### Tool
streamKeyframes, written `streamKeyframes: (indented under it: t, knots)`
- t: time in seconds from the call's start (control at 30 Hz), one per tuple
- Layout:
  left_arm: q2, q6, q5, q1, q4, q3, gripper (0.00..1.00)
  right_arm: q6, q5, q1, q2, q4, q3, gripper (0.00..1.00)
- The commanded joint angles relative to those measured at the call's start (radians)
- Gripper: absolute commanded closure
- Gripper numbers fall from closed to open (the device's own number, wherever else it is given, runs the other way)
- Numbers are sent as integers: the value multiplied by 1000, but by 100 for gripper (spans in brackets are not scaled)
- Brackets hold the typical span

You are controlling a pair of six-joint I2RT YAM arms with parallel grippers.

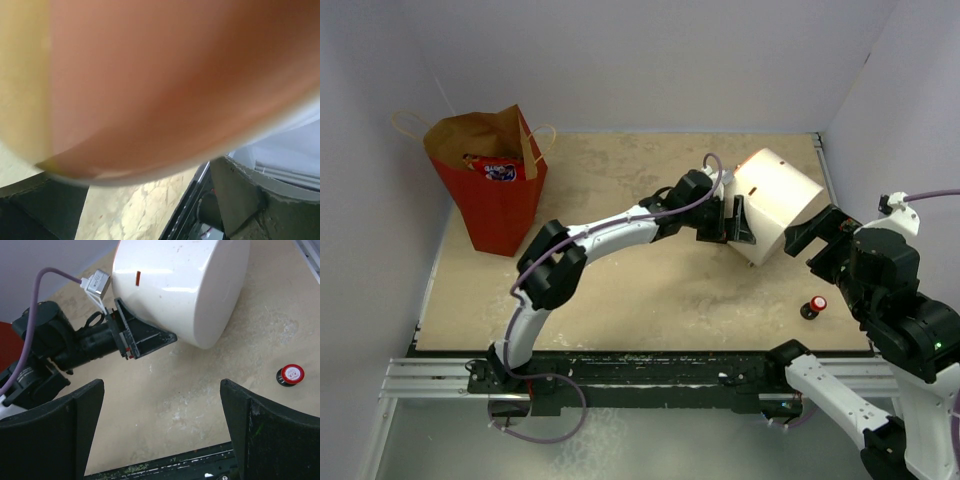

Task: Take the snacks out of the paper bag

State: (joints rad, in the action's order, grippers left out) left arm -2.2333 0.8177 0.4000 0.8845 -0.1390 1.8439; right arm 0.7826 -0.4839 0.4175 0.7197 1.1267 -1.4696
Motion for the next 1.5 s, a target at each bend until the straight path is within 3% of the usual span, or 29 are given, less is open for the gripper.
streamKeyframes:
  t: [0.0, 0.13, 0.33, 0.43, 0.57, 0.7, 0.8, 0.97, 1.1, 1.23, 1.37, 1.47]
  knots:
    - [73, -74, -18, -24, -46, 14, 1, -5, 9, -5, -11, 2, -31, 0]
    - [265, -131, -35, -27, -51, -202, 1, -137, 68, -5, -8, -123, 1, 0]
    - [687, -117, -66, -25, -69, -675, 1, -143, 220, -5, 46, -263, 49, 0]
    - [932, -66, -123, -27, -177, -857, 1, -132, 283, -5, 86, -323, 67, 0]
    - [1195, -22, -207, -30, -437, -928, 1, -128, 344, -5, 135, -394, 79, 0]
    - [1337, -1, -352, -34, -720, -859, 1, -106, 337, -5, 195, -412, 68, 0]
    - [1343, 31, -497, -36, -902, -732, 1, -77, 322, -5, 222, -398, 68, 0]
    - [1239, 30, -761, -39, -1094, -436, 1, -39, 306, -6, 241, -402, 82, 0]
    - [1091, -76, -1006, -53, -1208, -150, 1, -37, 345, -5, 277, -423, 82, 0]
    - [961, -233, -1082, -169, -1199, 71, 1, -59, 315, -5, 324, -425, 35, 0]
    - [872, -369, -1053, -300, -1069, 155, 1, -75, 258, -5, 341, -499, 36, 0]
    - [794, -389, -1010, -389, -1010, 202, 1, -143, 182, -5, 350, -576, 41, 0]
